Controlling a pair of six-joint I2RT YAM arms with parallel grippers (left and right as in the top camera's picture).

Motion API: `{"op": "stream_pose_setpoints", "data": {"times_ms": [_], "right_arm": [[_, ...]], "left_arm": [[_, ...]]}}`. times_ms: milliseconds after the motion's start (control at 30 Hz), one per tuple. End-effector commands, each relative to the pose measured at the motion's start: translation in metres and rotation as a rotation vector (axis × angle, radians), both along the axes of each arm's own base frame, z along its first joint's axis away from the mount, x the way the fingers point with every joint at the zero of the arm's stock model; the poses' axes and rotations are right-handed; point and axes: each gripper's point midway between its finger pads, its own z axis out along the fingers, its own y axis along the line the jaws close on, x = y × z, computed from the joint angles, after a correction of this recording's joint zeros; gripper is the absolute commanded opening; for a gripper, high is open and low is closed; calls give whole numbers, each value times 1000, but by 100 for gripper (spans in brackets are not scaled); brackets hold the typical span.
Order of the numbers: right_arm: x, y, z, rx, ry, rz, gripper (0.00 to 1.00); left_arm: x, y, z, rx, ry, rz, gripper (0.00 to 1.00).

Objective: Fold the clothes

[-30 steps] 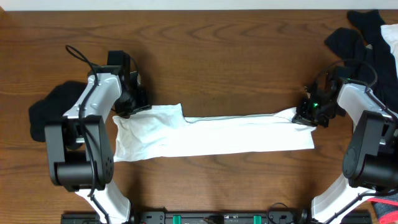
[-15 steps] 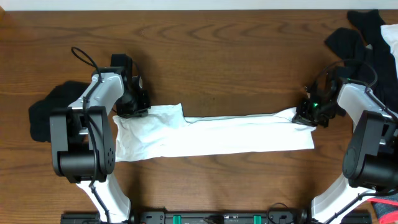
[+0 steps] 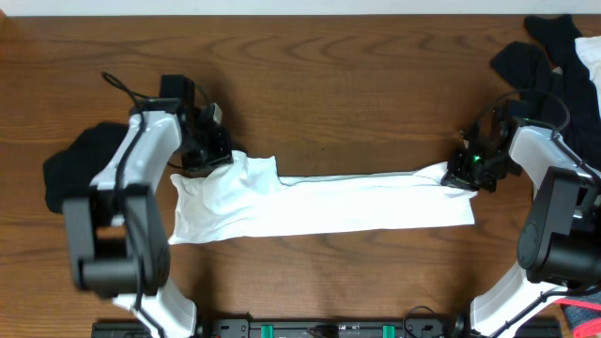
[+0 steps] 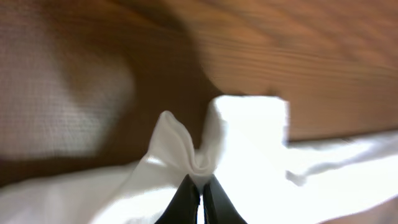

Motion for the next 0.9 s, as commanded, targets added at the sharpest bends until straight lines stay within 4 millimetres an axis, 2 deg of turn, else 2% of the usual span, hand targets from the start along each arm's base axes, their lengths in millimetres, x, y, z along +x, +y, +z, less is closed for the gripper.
{"op": "stream_pose_setpoints", "data": {"times_ms": [0, 133, 433, 633, 867], "right_arm": [[-23, -15, -25, -104, 114, 0, 9], [-23, -15, -25, -104, 113, 0, 9], [-23, -15, -25, -103, 114, 0, 10], [-23, -15, -25, -103, 114, 0, 10], [-23, -15, -25, -104, 114, 0, 10]], "left_arm": [[-8, -9, 41, -59, -63, -15, 6], [-31, 1, 49, 3, -14, -5, 6], [-85, 10, 42, 63, 211, -5, 6], [-103, 29, 39, 181, 284, -9, 6], [-114, 29, 41, 184, 331, -14, 6]]}}
